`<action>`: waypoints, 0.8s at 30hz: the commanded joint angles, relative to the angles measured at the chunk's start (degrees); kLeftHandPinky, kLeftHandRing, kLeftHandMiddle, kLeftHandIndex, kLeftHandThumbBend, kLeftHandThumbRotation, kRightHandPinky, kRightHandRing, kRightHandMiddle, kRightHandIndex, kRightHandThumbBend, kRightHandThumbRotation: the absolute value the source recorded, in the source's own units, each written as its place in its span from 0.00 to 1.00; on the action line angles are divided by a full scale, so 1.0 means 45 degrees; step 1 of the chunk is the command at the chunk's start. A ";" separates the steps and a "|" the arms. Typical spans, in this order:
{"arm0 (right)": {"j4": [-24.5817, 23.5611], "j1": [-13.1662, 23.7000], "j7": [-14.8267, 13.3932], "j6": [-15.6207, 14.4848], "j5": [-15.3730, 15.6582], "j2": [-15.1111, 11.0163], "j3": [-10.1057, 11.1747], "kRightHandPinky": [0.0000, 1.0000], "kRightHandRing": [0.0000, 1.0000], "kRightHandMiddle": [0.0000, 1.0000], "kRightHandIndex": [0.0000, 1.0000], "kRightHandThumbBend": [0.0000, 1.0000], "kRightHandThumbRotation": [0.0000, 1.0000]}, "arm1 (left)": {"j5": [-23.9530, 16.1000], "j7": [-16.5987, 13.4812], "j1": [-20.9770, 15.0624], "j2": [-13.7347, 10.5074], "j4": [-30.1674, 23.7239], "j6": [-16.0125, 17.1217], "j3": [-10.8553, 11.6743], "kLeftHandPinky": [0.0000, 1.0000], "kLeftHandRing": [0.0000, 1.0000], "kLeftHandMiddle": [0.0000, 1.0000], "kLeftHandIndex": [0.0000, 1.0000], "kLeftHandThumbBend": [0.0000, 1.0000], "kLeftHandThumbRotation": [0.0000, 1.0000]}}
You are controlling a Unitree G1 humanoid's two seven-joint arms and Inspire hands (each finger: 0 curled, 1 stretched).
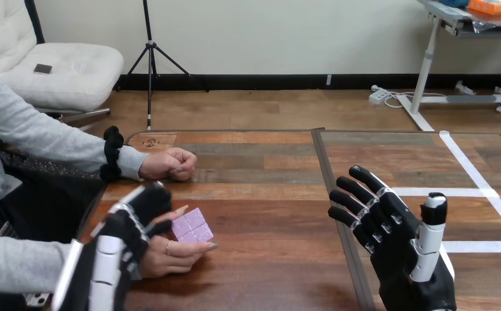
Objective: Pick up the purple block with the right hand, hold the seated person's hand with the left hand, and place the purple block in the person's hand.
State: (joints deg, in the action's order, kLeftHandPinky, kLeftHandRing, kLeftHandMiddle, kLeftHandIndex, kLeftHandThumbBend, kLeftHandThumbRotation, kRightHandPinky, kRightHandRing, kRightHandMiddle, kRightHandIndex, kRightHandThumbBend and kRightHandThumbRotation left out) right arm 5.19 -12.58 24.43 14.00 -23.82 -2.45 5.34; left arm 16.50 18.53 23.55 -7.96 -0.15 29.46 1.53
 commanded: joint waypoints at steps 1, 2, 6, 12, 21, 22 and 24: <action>-0.0856 0.0234 0.0263 0.0081 -0.0266 0.0036 0.0001 0.80 0.84 0.84 0.84 0.94 1.00 | -0.0281 -0.0014 -0.0191 0.0417 -0.0493 0.0199 -0.0285 0.78 0.82 0.82 0.79 0.52 1.00; -0.0888 0.0205 0.0292 0.0103 -0.0253 0.0021 -0.0015 0.80 0.84 0.84 0.84 0.94 1.00 | -0.0359 -0.0067 -0.0123 0.0430 -0.0584 0.0141 -0.0341 0.78 0.83 0.82 0.79 0.51 1.00; -0.1063 0.0071 0.0343 0.0070 -0.0211 -0.0003 -0.0061 0.79 0.84 0.84 0.84 0.94 1.00 | -0.0543 -0.0193 0.0053 0.0465 -0.0796 0.0006 -0.0514 0.79 0.83 0.83 0.81 0.47 1.00; -0.1328 -0.0175 0.0448 0.0074 -0.0173 -0.0006 -0.0135 0.79 0.84 0.84 0.83 0.93 1.00 | -0.0572 -0.0202 0.0244 0.0312 -0.1170 -0.0325 -0.0727 0.82 0.86 0.85 0.85 0.40 1.00; -0.1706 -0.0563 0.0353 -0.0133 -0.0125 0.0019 -0.0251 0.81 0.85 0.84 0.82 0.91 1.00 | -0.0810 -0.0520 0.0352 0.0353 -0.1561 -0.0445 -0.0815 0.93 0.89 0.88 0.90 0.39 1.00; -0.1756 -0.0605 0.0317 -0.0185 -0.0104 0.0014 -0.0267 0.81 0.85 0.84 0.82 0.91 1.00 | -0.0862 -0.0576 0.0356 0.0370 -0.1574 -0.0404 -0.0812 0.94 0.89 0.88 0.90 0.39 1.00; -0.1826 -0.0654 0.0273 -0.0251 -0.0072 0.0010 -0.0286 0.83 0.86 0.85 0.82 0.90 1.00 | -0.0904 -0.0637 0.0360 0.0375 -0.1584 -0.0366 -0.0813 0.95 0.88 0.88 0.90 0.41 1.00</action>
State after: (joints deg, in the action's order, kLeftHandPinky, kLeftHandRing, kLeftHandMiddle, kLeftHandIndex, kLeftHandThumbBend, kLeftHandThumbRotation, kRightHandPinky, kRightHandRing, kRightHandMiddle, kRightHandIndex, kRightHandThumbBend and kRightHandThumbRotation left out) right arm 0.42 -16.59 25.78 13.29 -23.95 -2.48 4.56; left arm 13.06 16.59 26.55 -8.01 -3.72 27.26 -2.05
